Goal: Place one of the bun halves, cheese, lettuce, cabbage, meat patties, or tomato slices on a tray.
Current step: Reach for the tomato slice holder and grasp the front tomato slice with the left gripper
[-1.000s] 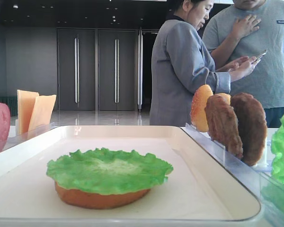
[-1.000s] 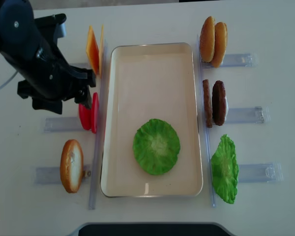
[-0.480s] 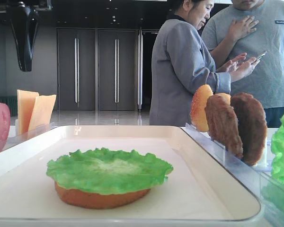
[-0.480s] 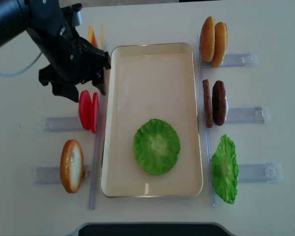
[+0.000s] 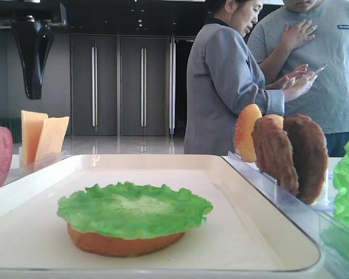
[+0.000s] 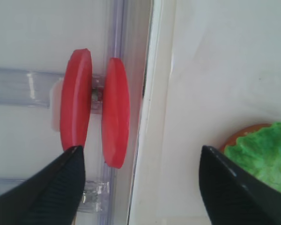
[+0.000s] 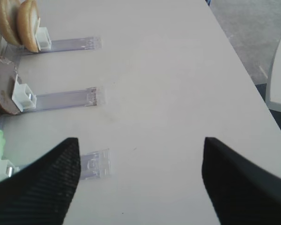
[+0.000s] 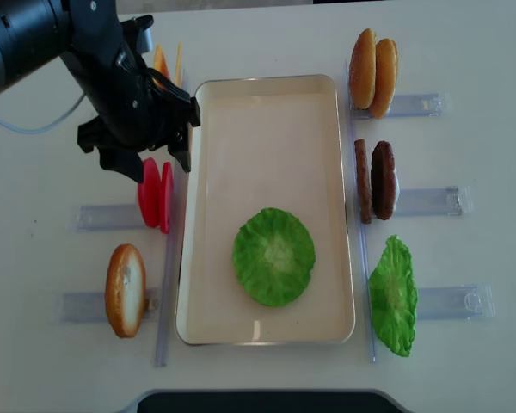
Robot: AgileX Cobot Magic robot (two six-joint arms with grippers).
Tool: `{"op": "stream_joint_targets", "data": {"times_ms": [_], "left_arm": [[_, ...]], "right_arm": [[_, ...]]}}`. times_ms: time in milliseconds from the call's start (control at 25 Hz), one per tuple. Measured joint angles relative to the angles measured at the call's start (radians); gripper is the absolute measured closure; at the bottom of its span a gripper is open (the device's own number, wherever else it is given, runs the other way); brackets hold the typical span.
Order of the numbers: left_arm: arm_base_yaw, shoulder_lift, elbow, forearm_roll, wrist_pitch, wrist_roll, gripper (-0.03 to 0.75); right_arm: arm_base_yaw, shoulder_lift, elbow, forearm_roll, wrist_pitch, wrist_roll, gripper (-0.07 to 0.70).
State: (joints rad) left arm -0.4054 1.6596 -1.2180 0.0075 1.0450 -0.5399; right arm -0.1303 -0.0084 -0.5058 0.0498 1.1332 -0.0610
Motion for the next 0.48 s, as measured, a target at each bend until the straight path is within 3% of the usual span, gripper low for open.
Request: {"op": "stream_joint_targets", "data": {"times_ms": [480], "left_arm": [[0.000,0.061,0.000,-0.024,-0.013,0.005,0.140]], "right_arm": [[0.000,0.000,0.000,0.000,0.000,0.000,0.118]]}}
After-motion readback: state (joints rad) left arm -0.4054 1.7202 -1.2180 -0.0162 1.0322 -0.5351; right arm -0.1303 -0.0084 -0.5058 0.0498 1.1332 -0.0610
